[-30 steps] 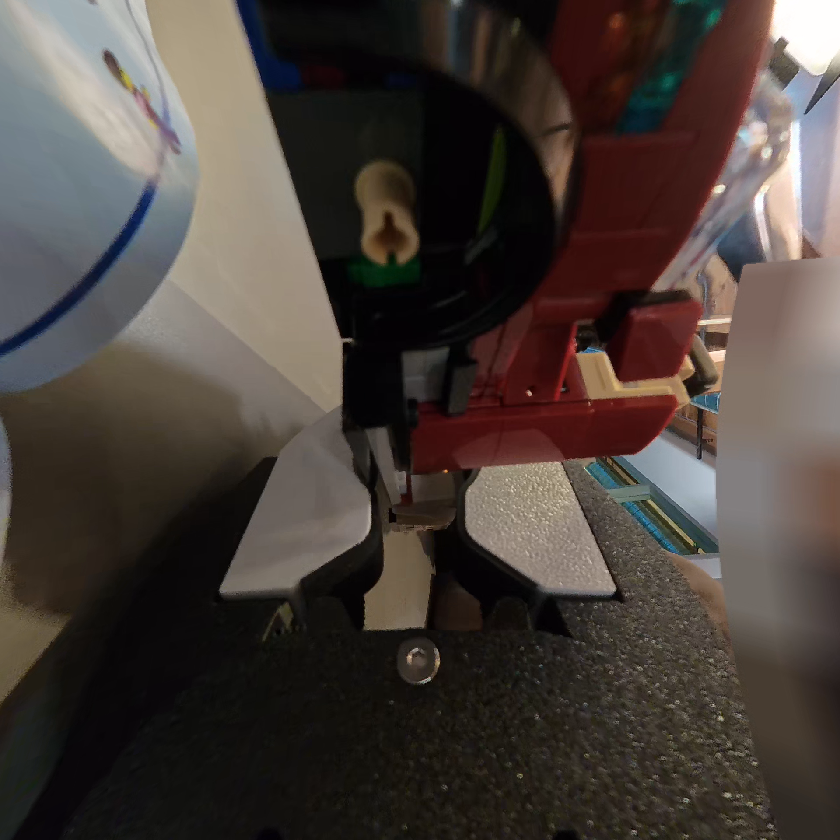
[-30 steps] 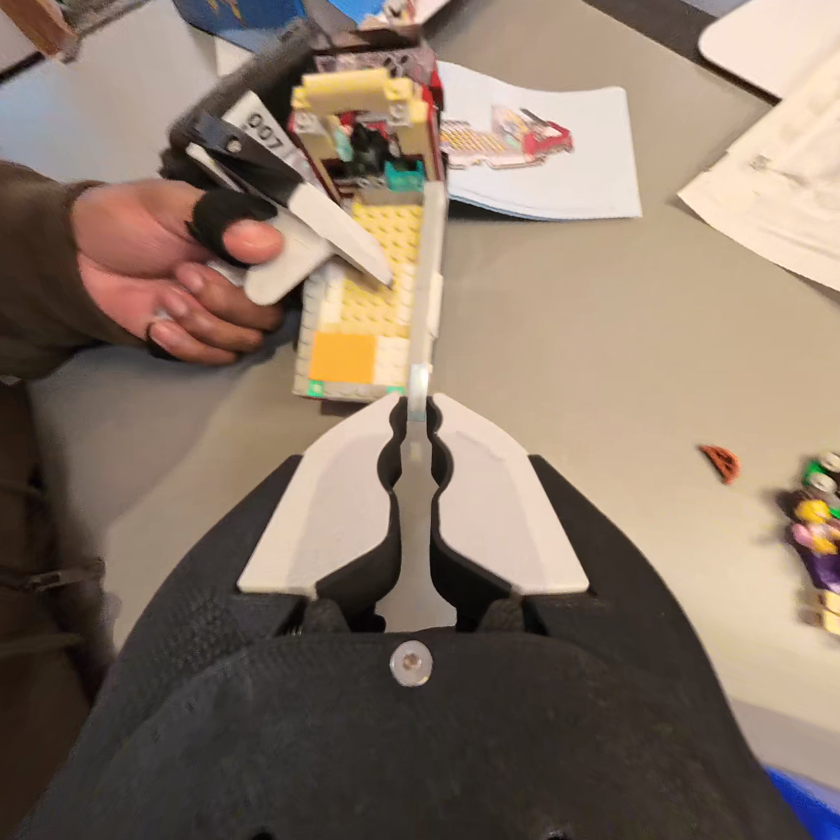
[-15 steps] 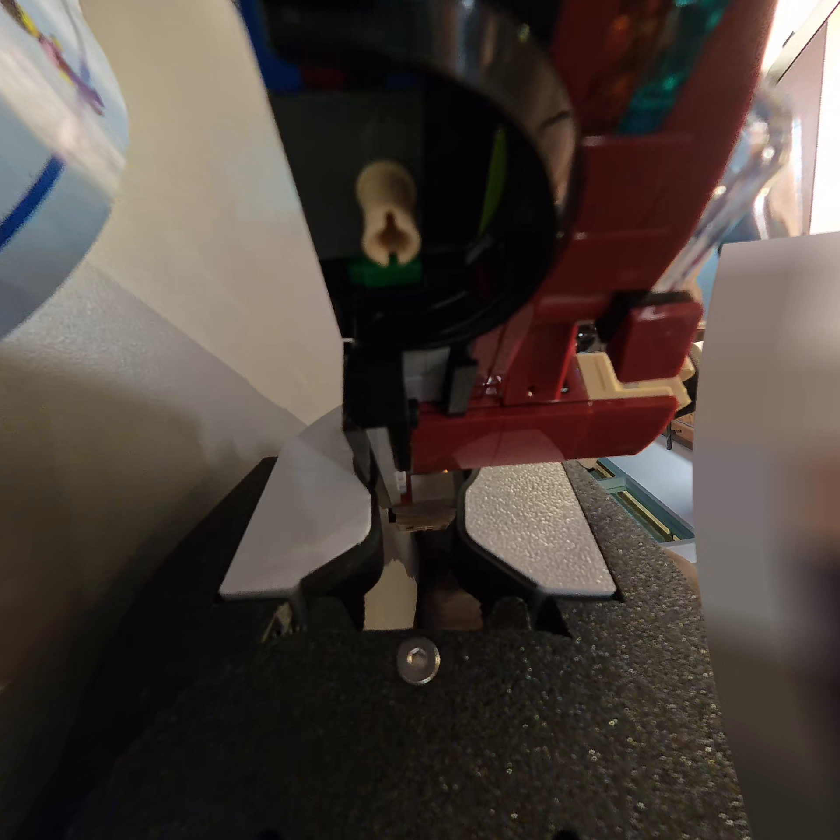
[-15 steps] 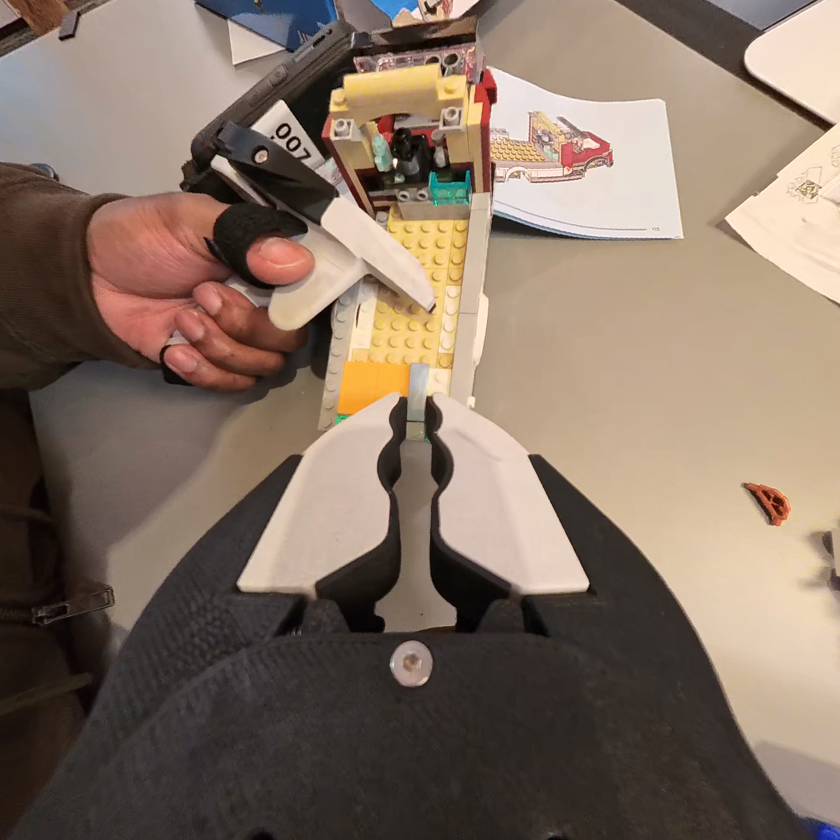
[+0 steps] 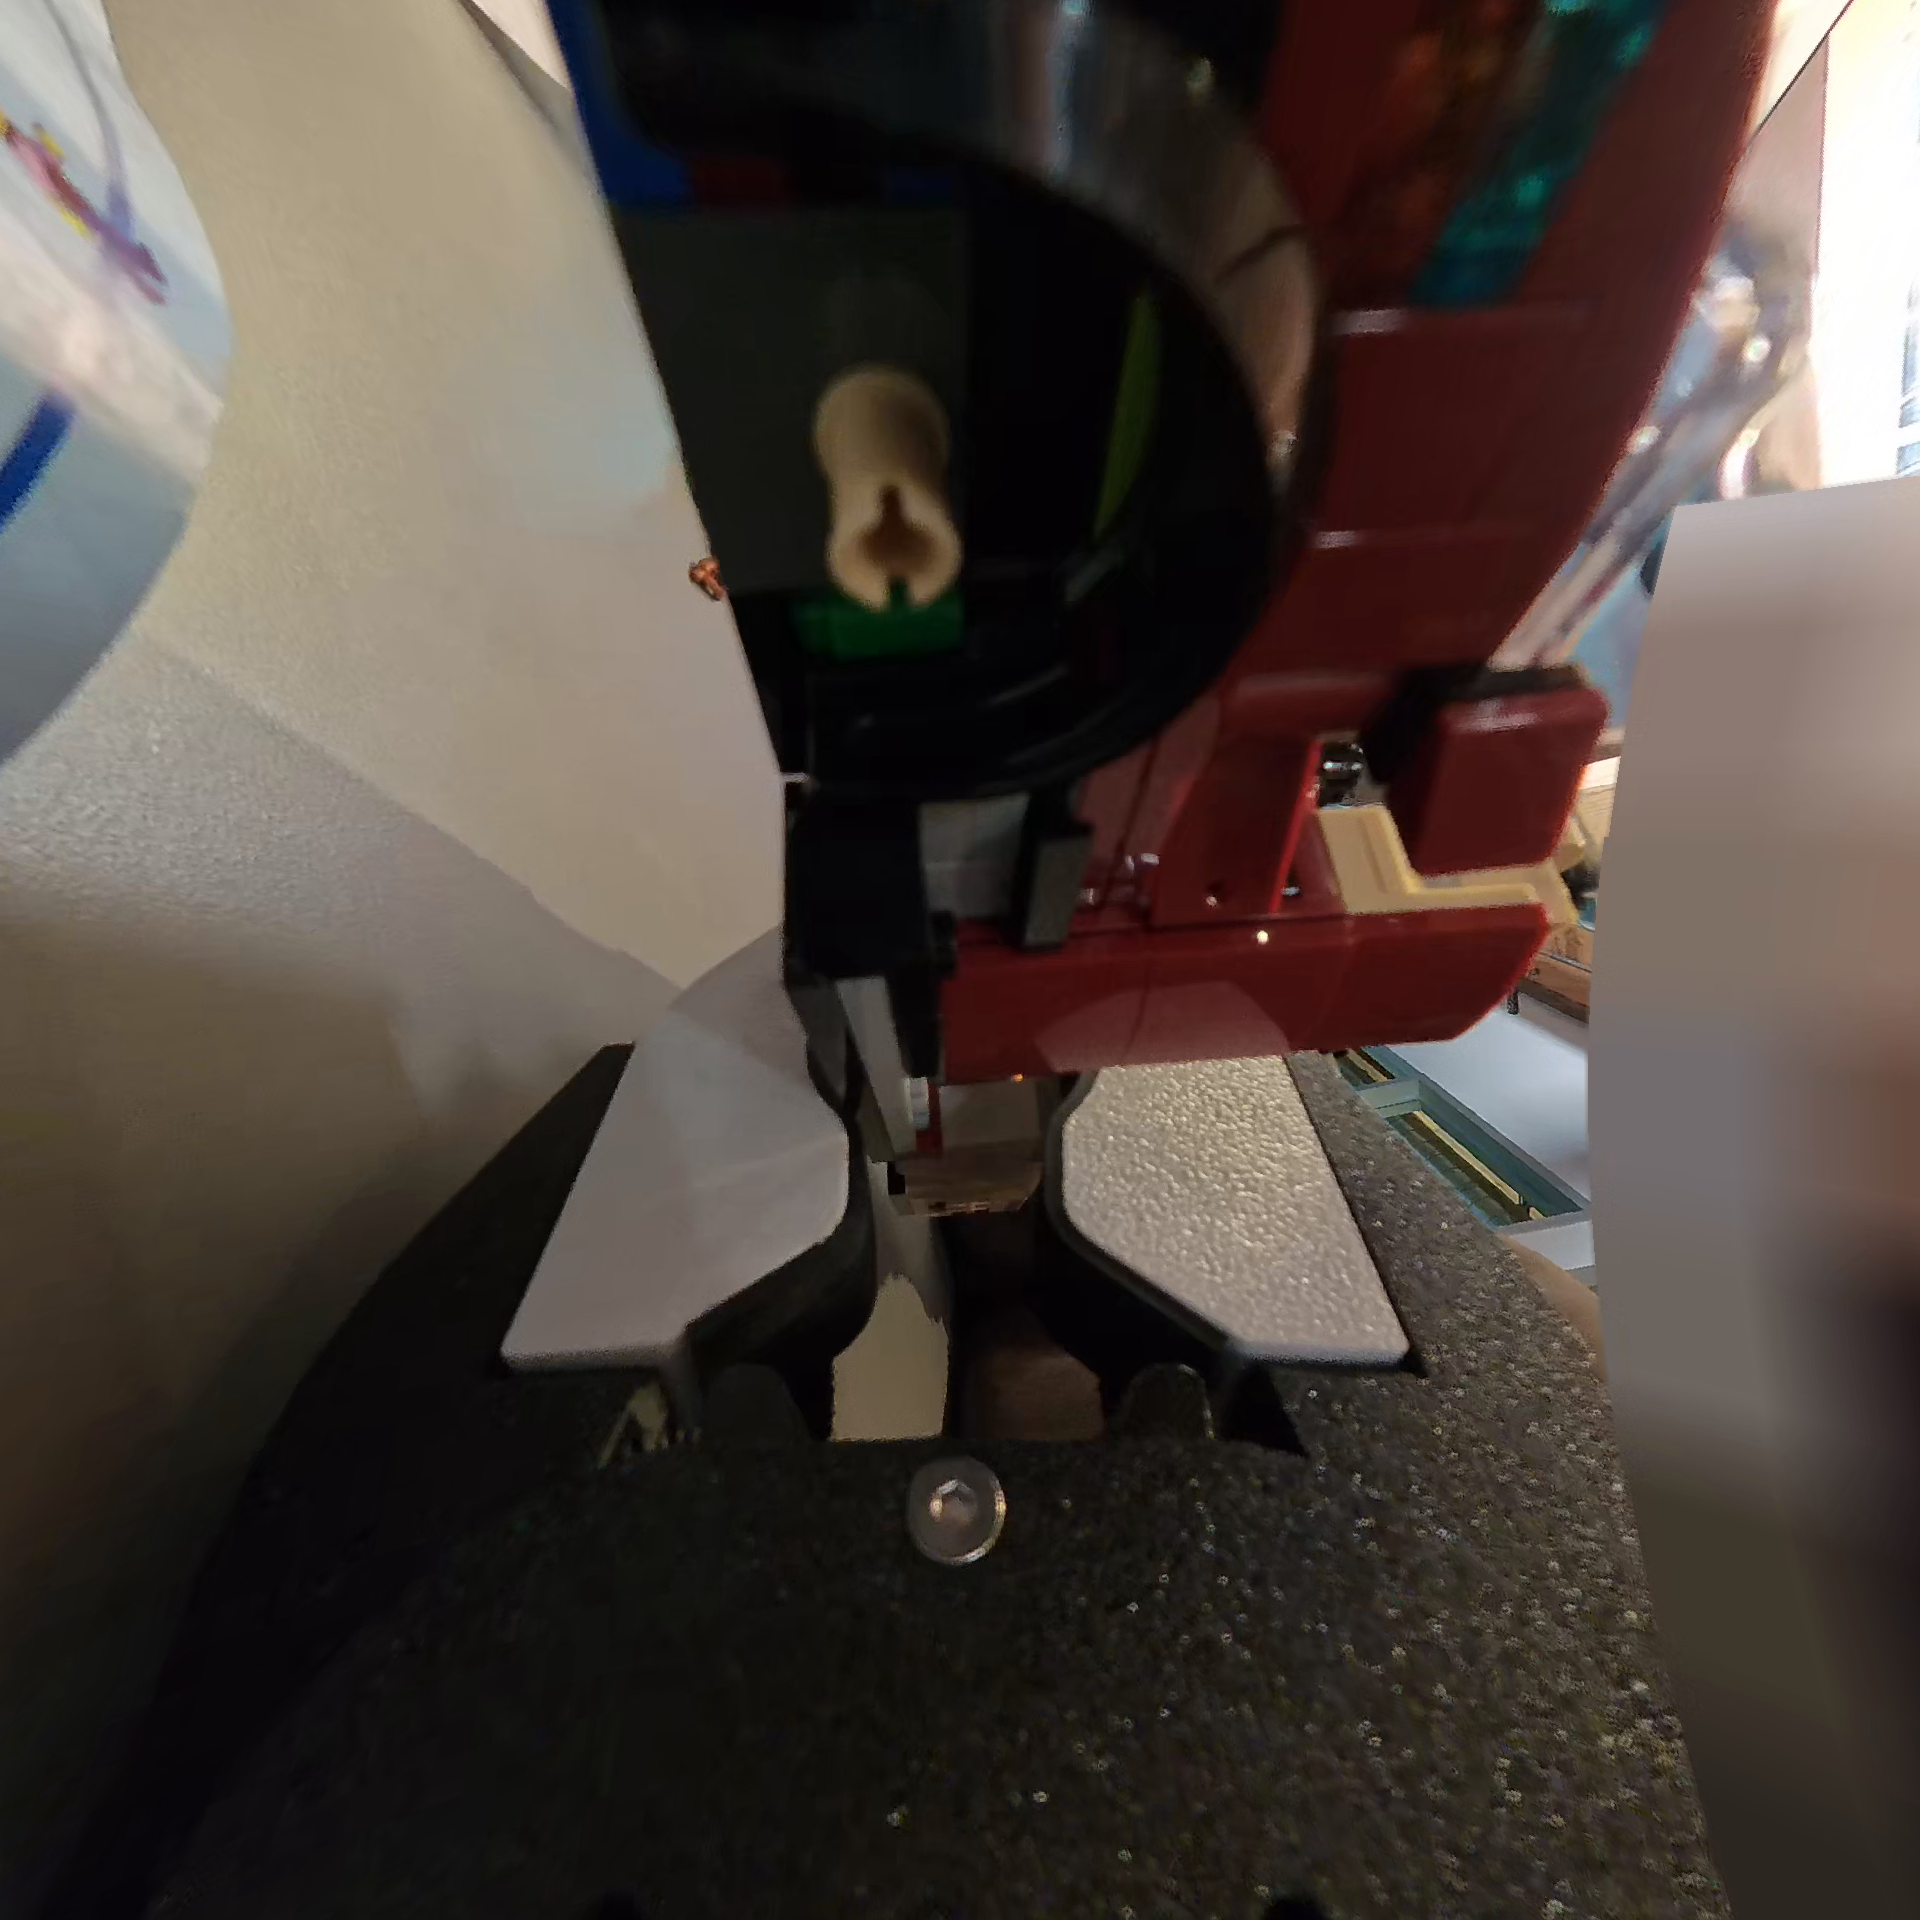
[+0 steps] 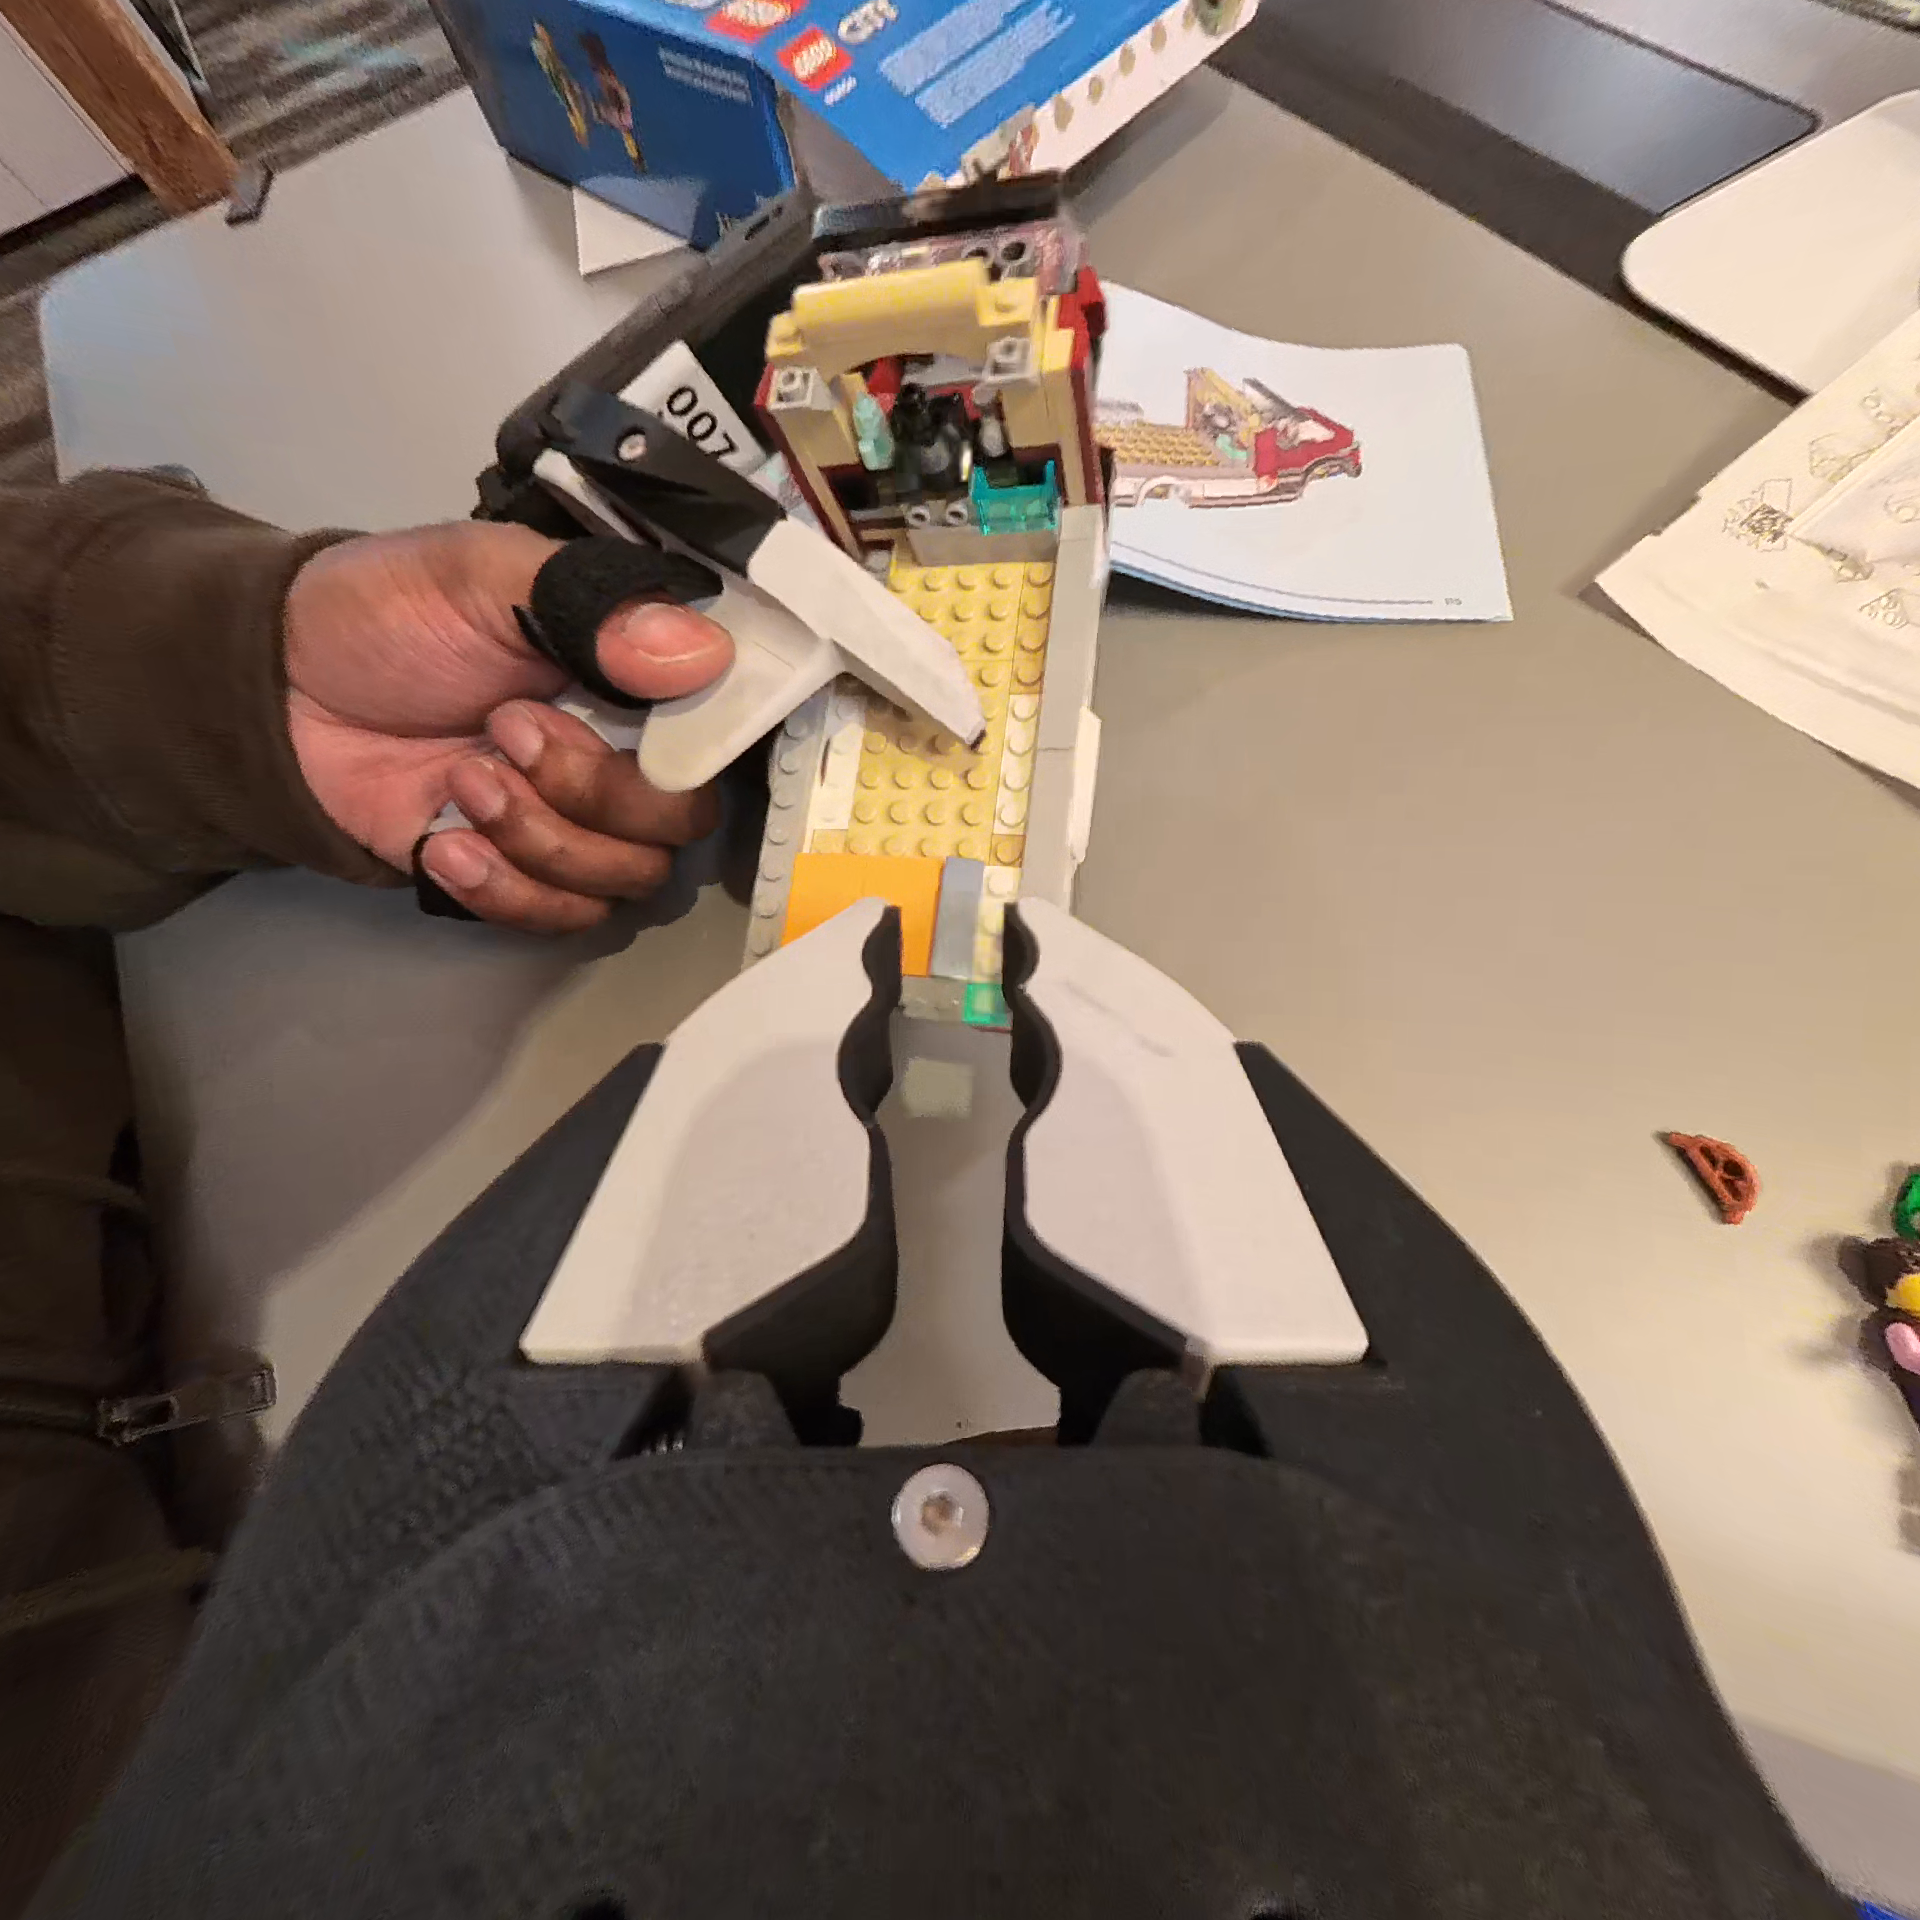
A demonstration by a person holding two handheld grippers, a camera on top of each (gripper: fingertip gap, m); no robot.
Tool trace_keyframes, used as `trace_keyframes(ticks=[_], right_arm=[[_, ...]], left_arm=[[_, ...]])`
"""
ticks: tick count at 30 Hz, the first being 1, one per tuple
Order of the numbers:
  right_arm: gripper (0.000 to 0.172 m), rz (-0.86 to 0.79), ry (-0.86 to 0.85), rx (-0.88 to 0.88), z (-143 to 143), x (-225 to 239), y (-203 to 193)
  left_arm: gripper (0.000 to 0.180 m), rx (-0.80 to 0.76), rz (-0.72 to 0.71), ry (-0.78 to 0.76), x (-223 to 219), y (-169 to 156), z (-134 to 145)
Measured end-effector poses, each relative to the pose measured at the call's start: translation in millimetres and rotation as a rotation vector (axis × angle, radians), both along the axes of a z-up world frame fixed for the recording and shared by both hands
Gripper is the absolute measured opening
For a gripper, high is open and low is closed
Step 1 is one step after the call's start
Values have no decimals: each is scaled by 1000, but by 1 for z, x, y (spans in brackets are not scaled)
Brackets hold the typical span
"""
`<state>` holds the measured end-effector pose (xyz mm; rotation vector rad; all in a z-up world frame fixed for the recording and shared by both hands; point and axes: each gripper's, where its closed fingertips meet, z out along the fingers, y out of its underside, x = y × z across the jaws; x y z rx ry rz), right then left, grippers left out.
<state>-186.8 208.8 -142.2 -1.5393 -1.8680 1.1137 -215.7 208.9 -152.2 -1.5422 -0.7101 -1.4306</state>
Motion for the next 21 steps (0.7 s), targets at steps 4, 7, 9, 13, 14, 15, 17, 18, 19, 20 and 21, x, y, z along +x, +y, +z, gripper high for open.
trace_keyframes(ticks=[4,7,9,13,14,15,17,18,19,20,21], right_arm=[[27,-26,11,-90,3,3,13],[32,-17,11,-218,4,4,14],[35,-9,3,-287,3,4,15],[38,19,-10,-394,2,4,9],[39,26,-15,-412,1,4,8],[39,34,-21,-430,1,5,7],[40,53,-32,-470,1,6,4],[40,63,-36,-486,1,7,3],[40,73,-40,-497,1,8,2],[40,80,-43,-504,1,9,1],[40,85,-44,-509,1,9,0]], left_arm=[[32,30,-1,6,0,0,4],[32,52,-5,11,0,-1,7],[32,66,-9,13,2,-1,9],[32,91,-29,28,6,-1,12],[32,97,-37,31,8,-1,13],[32,103,-46,36,9,-1,14],[32,113,-64,45,13,-2,15],[32,118,-73,49,14,-2,16],[32,121,-82,55,16,-2,16],[32,125,-90,61,17,-2,17],[32,127,-98,67,19,-3,17]])
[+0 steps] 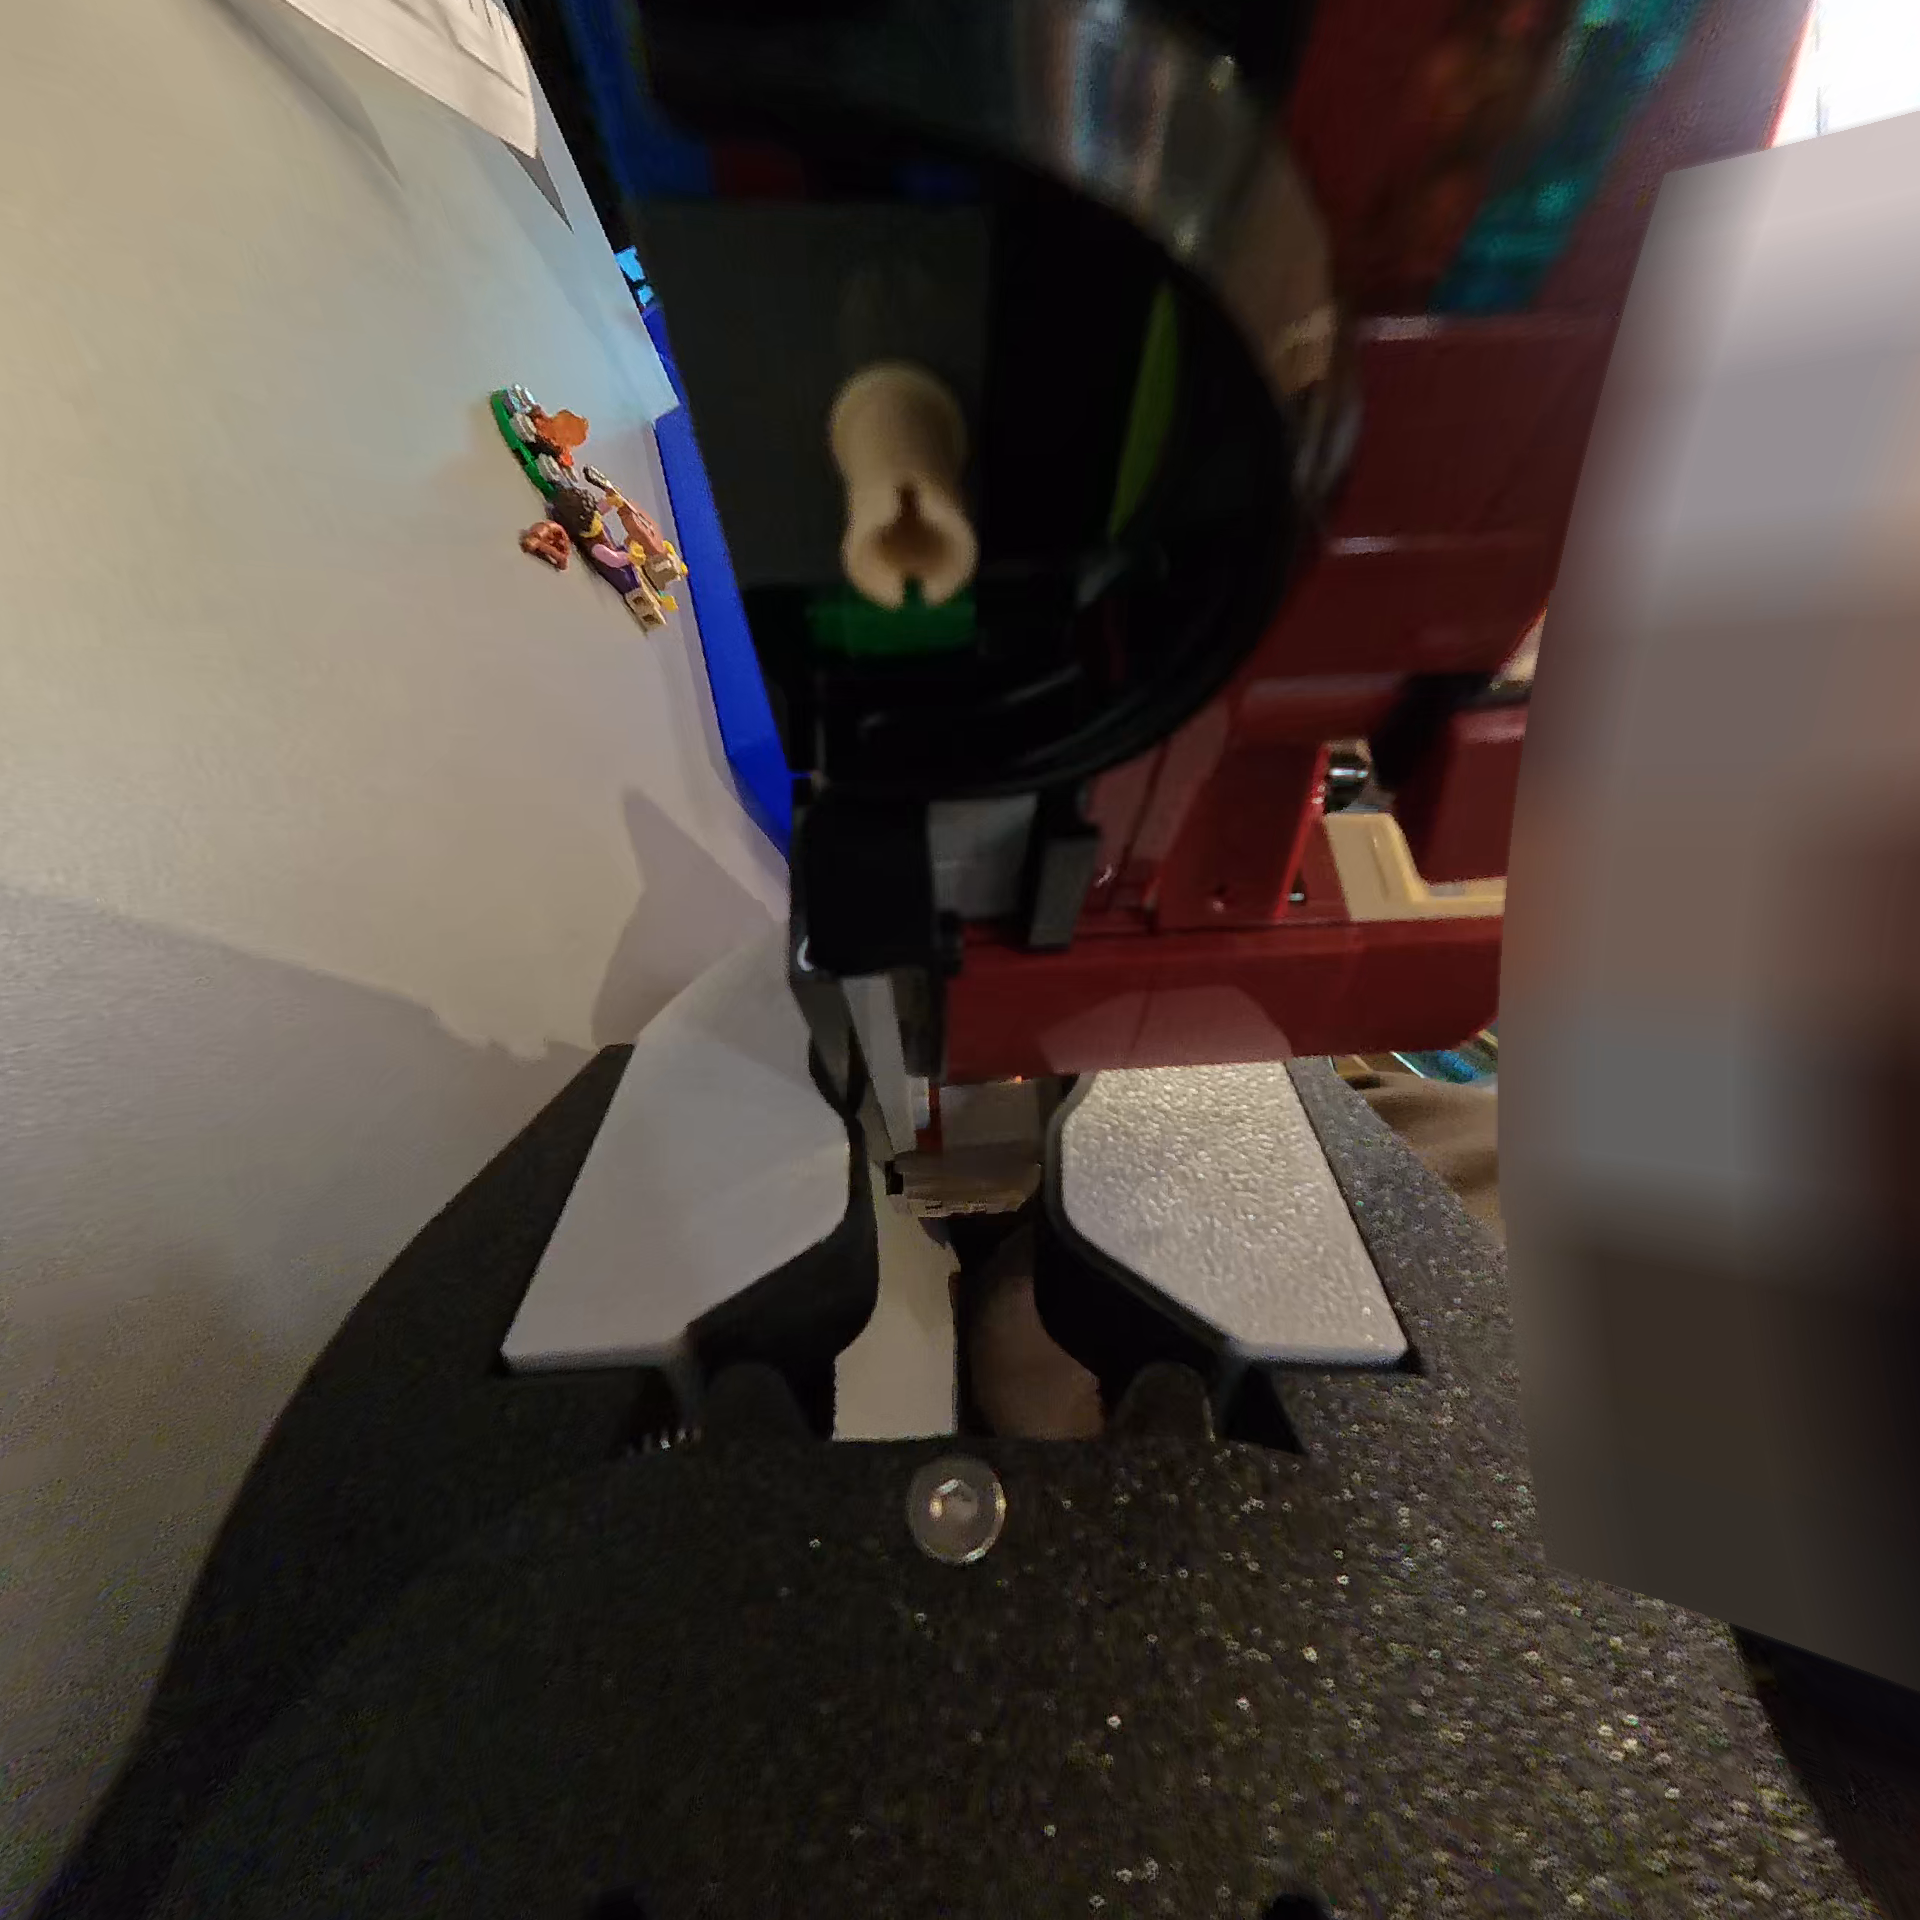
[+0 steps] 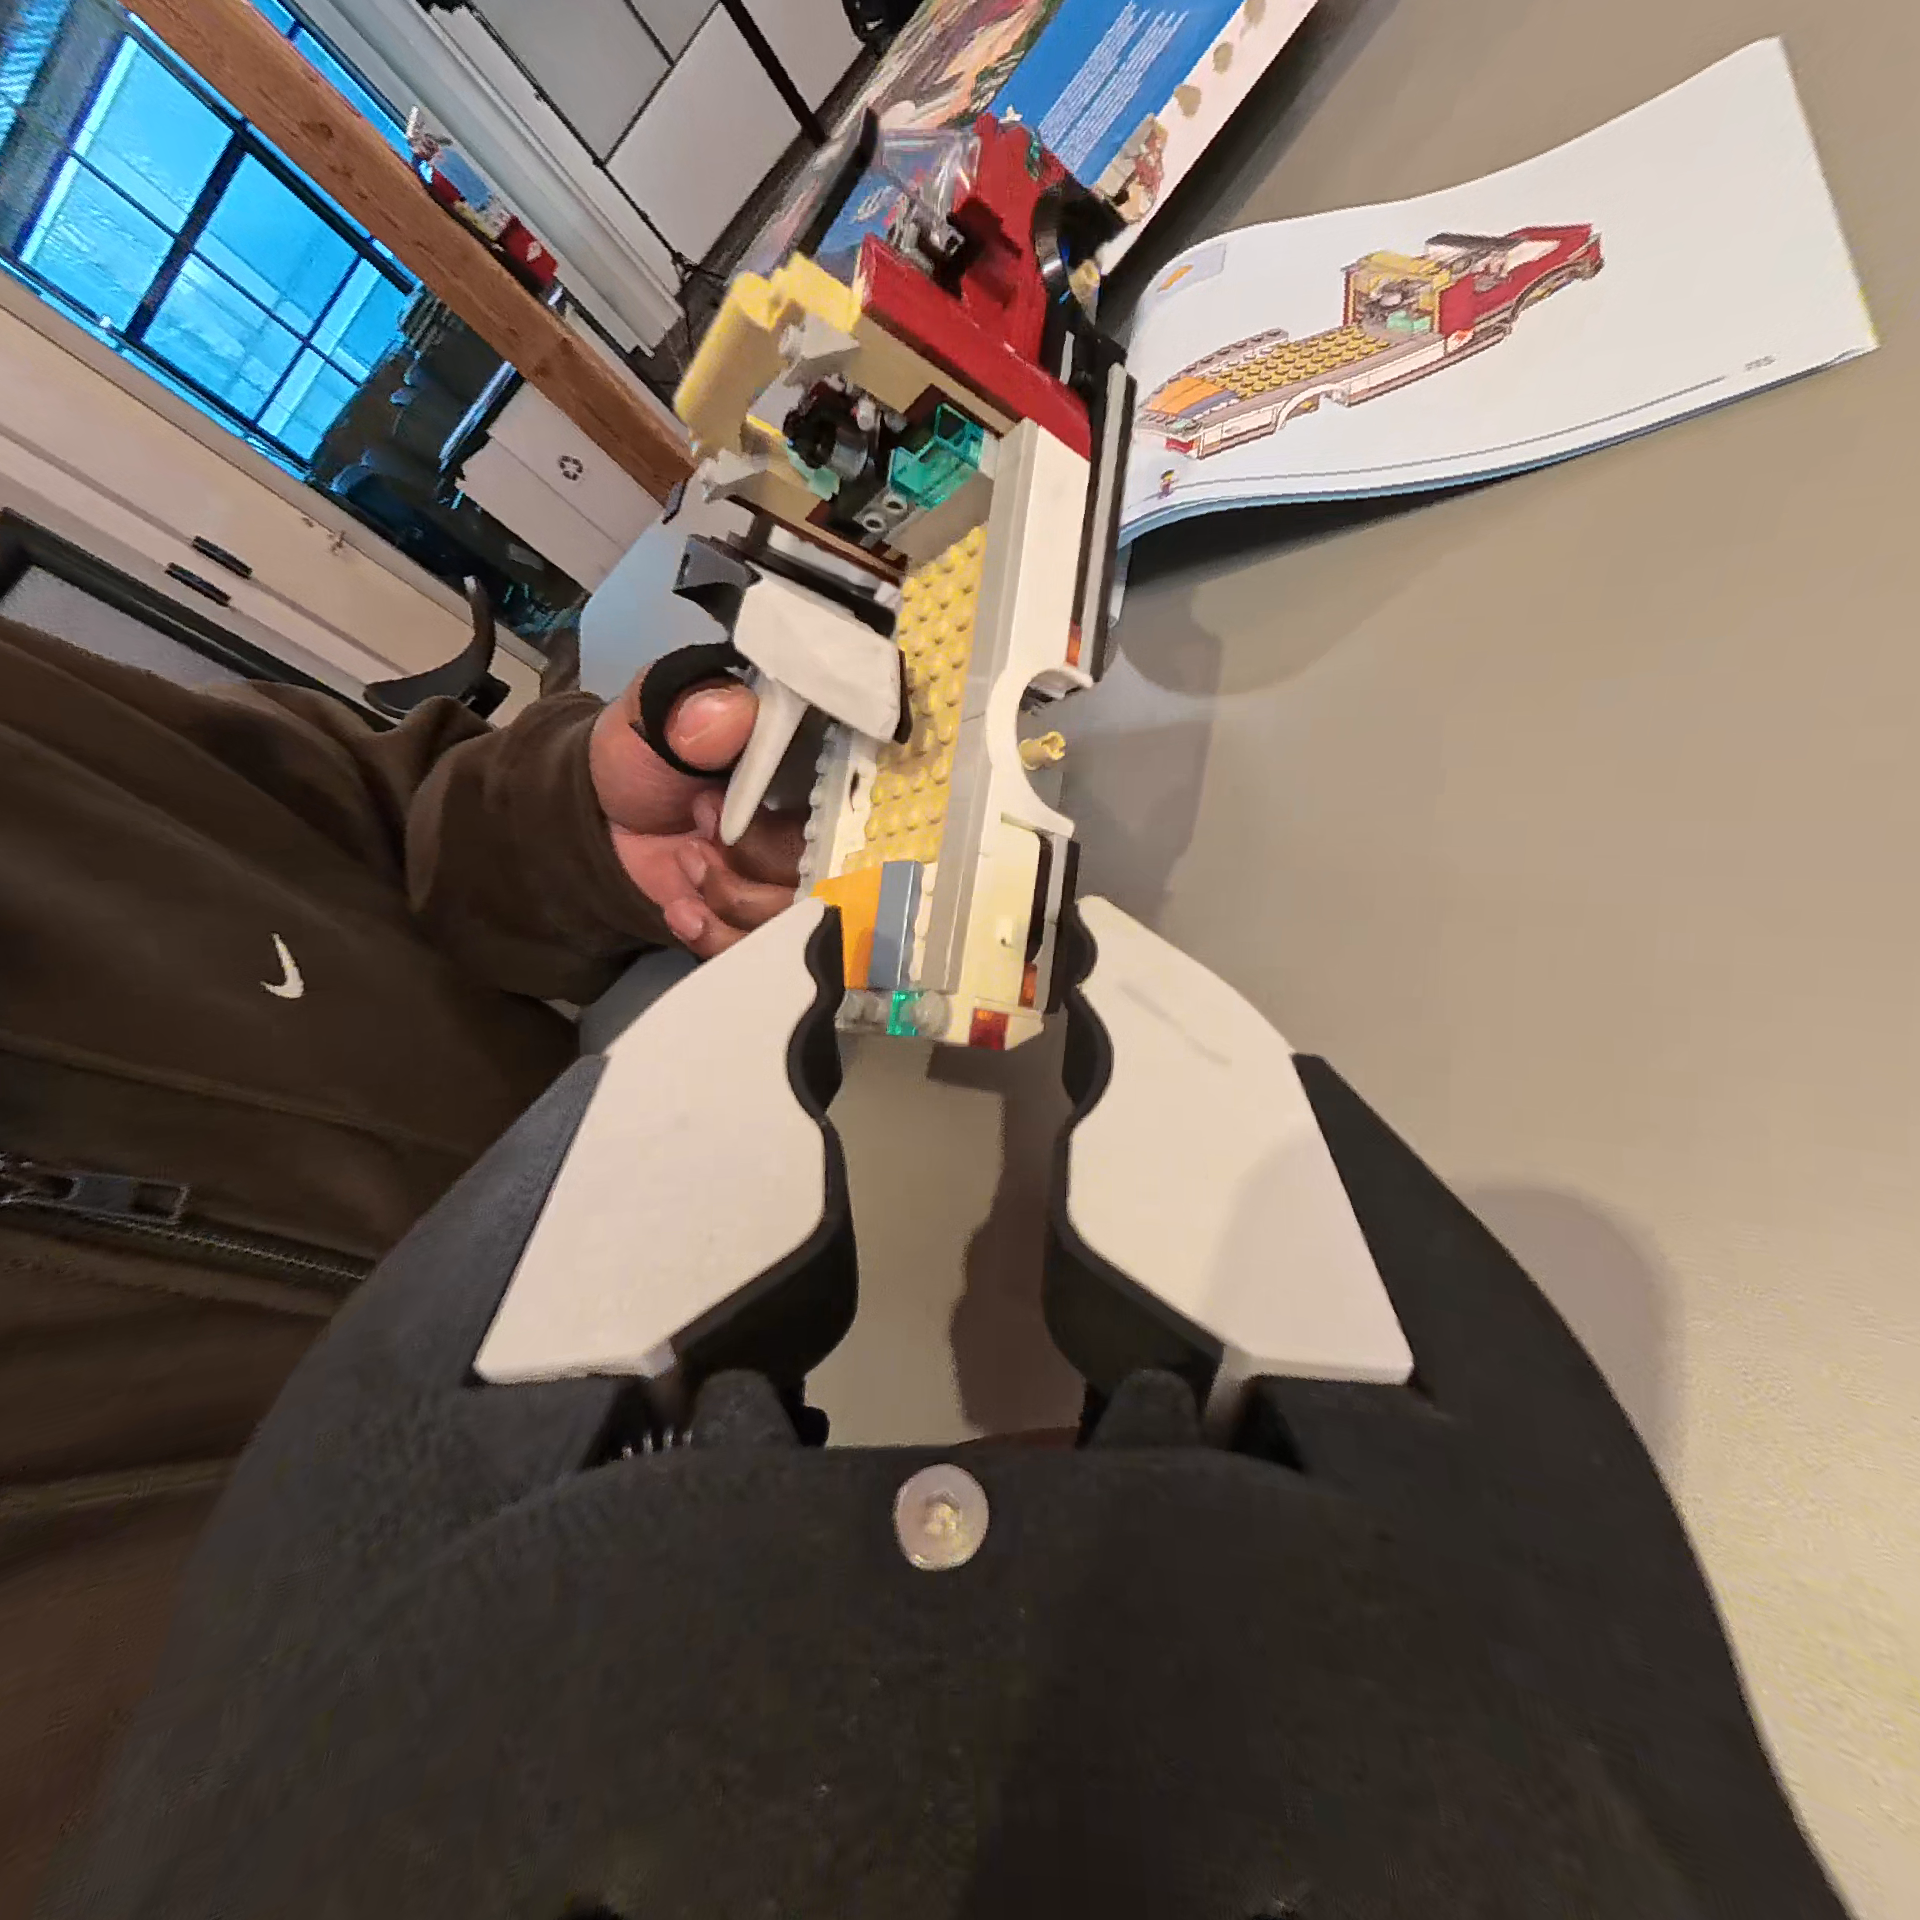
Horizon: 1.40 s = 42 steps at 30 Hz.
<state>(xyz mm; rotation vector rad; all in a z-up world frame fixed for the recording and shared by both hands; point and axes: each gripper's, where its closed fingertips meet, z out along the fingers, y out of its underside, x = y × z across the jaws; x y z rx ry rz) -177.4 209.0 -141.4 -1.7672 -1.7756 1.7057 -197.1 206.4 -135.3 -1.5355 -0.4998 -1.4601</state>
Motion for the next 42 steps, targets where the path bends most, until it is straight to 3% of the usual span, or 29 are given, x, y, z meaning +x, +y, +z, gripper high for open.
trace_keyframes(ticks=[42], right_arm=[[33,124,32,-53,-3,11,-11]], left_arm=[[30,91,-77,167,19,-4,9]])
